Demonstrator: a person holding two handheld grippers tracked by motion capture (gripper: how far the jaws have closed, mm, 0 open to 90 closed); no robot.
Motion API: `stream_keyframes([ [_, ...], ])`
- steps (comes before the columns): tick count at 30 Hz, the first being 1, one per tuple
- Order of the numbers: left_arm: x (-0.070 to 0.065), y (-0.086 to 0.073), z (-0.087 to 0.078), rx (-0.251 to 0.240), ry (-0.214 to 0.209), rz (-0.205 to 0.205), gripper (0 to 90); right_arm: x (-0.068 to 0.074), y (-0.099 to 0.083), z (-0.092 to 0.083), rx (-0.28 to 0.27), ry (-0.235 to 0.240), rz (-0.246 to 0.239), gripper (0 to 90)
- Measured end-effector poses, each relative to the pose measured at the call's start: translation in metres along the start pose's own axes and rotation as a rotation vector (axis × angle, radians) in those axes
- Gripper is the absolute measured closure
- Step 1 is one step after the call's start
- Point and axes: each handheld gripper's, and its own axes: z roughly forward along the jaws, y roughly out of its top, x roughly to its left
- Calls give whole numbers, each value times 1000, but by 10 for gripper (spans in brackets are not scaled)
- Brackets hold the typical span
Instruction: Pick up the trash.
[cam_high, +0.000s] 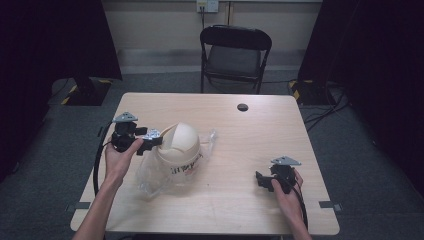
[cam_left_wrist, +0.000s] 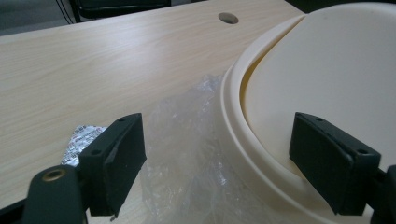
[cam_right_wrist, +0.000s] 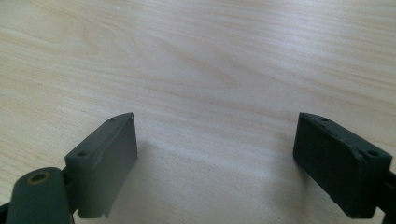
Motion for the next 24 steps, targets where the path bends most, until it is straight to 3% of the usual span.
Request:
stream_keyframes([
  [6, 2, 1, 14, 38, -4, 4, 171, 0, 0, 0, 0, 0, 0, 128],
  [13, 3, 3, 26, 45, -19, -15, 171, 0, 0, 0, 0, 0, 0, 128],
  [20, 1, 8, 37, 72, -36, -7, 164, 0, 0, 0, 0, 0, 0, 128],
  [24, -2, 15, 41, 79, -25, 11, 166, 0, 0, 0, 0, 0, 0, 128],
])
